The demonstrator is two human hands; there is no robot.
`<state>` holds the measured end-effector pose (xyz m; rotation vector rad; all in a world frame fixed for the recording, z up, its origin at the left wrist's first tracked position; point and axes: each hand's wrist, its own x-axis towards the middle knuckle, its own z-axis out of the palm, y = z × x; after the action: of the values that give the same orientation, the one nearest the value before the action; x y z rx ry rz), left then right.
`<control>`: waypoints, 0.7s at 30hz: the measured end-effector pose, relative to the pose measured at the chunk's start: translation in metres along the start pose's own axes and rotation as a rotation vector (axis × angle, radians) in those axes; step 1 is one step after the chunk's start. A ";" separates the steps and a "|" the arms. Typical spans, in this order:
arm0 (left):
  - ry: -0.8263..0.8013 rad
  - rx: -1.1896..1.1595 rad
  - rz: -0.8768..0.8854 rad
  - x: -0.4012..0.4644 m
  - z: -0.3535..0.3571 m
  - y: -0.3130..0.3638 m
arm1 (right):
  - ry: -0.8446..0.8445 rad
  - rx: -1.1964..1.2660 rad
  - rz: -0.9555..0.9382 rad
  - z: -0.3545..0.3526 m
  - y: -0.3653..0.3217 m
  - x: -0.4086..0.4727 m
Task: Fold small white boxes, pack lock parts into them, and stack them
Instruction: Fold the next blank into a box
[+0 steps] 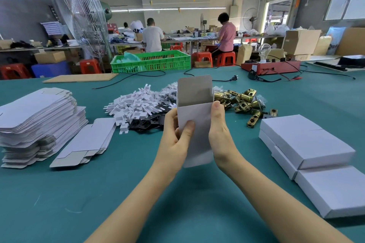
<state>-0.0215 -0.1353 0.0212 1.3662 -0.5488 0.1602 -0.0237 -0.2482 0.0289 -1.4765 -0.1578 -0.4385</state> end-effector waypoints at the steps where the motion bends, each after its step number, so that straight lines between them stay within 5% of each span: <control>1: 0.017 -0.022 -0.015 -0.001 0.001 0.000 | -0.010 0.007 0.016 0.001 0.001 0.000; 11: 0.016 -0.269 -0.311 0.007 0.002 0.028 | -0.047 -0.002 0.115 0.004 0.004 -0.003; 21: 0.008 -0.302 -0.306 0.012 -0.007 0.033 | -0.097 0.028 0.129 0.008 0.004 -0.007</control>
<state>-0.0233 -0.1236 0.0552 1.1369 -0.3352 -0.1609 -0.0275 -0.2385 0.0238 -1.4712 -0.1440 -0.2603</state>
